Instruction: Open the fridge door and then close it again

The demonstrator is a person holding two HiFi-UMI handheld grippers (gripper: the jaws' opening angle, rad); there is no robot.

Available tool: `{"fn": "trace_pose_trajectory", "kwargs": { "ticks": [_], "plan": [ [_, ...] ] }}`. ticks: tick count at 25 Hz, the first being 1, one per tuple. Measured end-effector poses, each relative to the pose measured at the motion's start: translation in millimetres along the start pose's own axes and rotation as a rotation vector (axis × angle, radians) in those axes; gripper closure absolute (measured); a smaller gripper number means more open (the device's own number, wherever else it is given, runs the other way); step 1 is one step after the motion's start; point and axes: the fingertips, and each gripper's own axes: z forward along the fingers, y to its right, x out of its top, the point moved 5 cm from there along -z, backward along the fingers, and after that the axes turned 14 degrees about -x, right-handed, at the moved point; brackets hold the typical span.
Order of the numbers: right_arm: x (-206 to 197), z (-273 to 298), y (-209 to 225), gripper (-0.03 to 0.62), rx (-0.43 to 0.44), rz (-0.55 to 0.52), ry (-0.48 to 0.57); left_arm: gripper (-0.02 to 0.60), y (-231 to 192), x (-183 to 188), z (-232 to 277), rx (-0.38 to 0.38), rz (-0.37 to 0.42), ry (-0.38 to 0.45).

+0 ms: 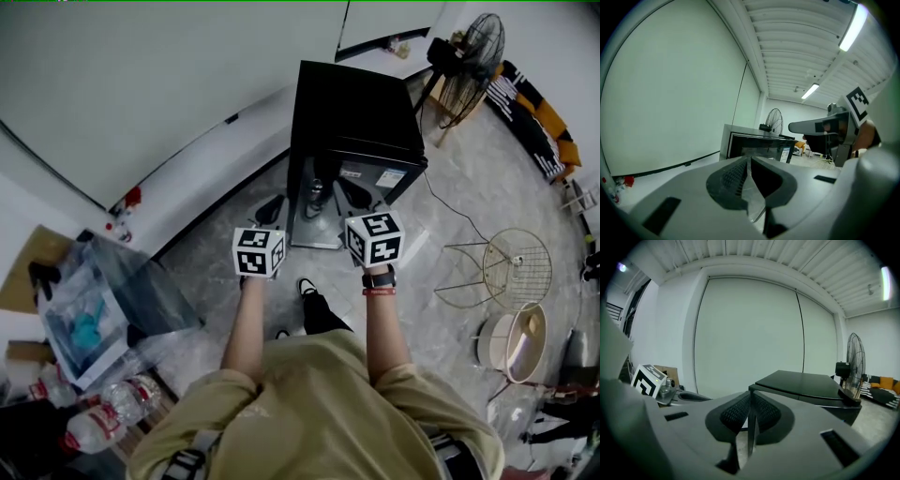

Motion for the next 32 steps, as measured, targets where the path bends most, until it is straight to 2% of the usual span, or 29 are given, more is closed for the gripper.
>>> {"fn": "trace_pose_trajectory", "kwargs": {
  "ticks": [11, 16, 23, 30, 32],
  "plan": [
    [-1, 71, 13, 0.501, 0.127, -0.141, -0.068, 0.555, -47, -15, 51, 0.012, -0.069, -0.054],
    [7, 94, 18, 0.473, 0.173, -0.257, -0.085, 0.545, -62, -20, 61, 0.022, -0.095, -0.063],
    [7, 125, 14, 0.441, 0.26, -0.483, -0.141, 0.525, -76, -36, 71, 0.005, -0.12, -0.106],
    [3, 148, 12, 0.405, 0.333, -0.64, -0.174, 0.483, -87, -47, 82, -0.009, -0.126, -0.151],
    [1, 152, 12, 0.377, 0.351, -0.669, -0.195, 0.433, -89, -52, 86, -0.033, -0.143, -0.178]
  ]
}}
